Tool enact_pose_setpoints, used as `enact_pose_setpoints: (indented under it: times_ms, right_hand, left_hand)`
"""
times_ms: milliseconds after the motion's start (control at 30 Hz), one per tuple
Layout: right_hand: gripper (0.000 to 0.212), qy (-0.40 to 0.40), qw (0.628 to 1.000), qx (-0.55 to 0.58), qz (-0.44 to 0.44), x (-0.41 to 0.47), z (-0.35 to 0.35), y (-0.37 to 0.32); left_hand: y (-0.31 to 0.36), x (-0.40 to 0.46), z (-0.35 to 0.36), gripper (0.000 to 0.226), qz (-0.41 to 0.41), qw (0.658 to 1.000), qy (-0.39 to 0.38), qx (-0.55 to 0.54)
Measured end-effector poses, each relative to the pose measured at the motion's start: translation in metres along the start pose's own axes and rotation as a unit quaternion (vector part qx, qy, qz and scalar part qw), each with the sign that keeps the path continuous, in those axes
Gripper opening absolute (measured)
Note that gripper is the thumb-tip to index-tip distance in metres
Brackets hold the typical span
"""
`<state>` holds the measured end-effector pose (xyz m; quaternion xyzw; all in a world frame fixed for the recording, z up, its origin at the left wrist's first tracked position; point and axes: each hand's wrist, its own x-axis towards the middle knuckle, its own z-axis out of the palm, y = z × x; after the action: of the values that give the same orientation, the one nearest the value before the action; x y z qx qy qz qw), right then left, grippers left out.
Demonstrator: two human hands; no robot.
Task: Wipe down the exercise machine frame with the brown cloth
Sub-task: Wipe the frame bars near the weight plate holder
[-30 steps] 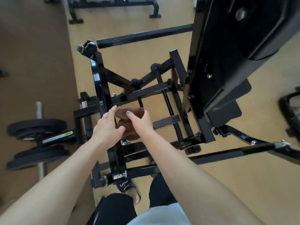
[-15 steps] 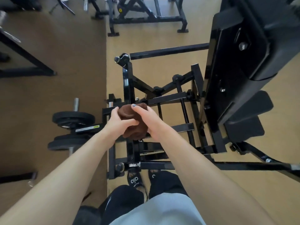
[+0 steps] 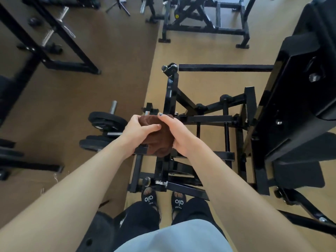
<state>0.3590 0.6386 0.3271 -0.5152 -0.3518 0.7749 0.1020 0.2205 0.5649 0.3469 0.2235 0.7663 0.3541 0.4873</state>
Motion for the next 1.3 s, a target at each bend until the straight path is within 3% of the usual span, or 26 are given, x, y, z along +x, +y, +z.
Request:
enact_pose_setpoints:
  times_ms: [200,500,733,933,1033,1167,1300]
  right_hand:
    - [0.056,0.026,0.999,-0.039,0.002,0.020,0.038,-0.001]
    - [0.051,0.028,0.995,-0.090,-0.022,0.032,0.089,-0.001]
    - [0.051,-0.040,0.988,-0.149,-0.012,0.016,0.107,0.018]
    - [0.054,-0.092,0.980,-0.175,0.015,-0.010,0.120,0.050]
    - [0.048,-0.125,0.972,-0.198,0.023,-0.026,0.134,0.067]
    - [0.062,-0.163,0.959,-0.225,0.050,-0.048,0.162,0.087]
    - [0.054,-0.209,0.939,-0.270,0.039,-0.073,0.205,0.109]
  left_hand:
    - [-0.007,0.011,-0.035,0.069,-0.021,0.999,-0.018,-0.036]
    - [-0.024,0.014,-0.082,0.048,-0.001,0.998,-0.020,-0.067]
    - [-0.046,-0.032,-0.093,0.045,-0.020,0.992,0.012,-0.123]
    - [-0.068,-0.086,-0.099,0.024,-0.028,0.992,0.017,-0.118]
    - [-0.083,-0.114,-0.104,0.018,-0.055,0.990,0.066,-0.115]
    - [-0.107,-0.150,-0.122,0.021,-0.088,0.980,0.092,-0.151]
    - [-0.138,-0.187,-0.152,0.014,-0.079,0.971,0.138,-0.181]
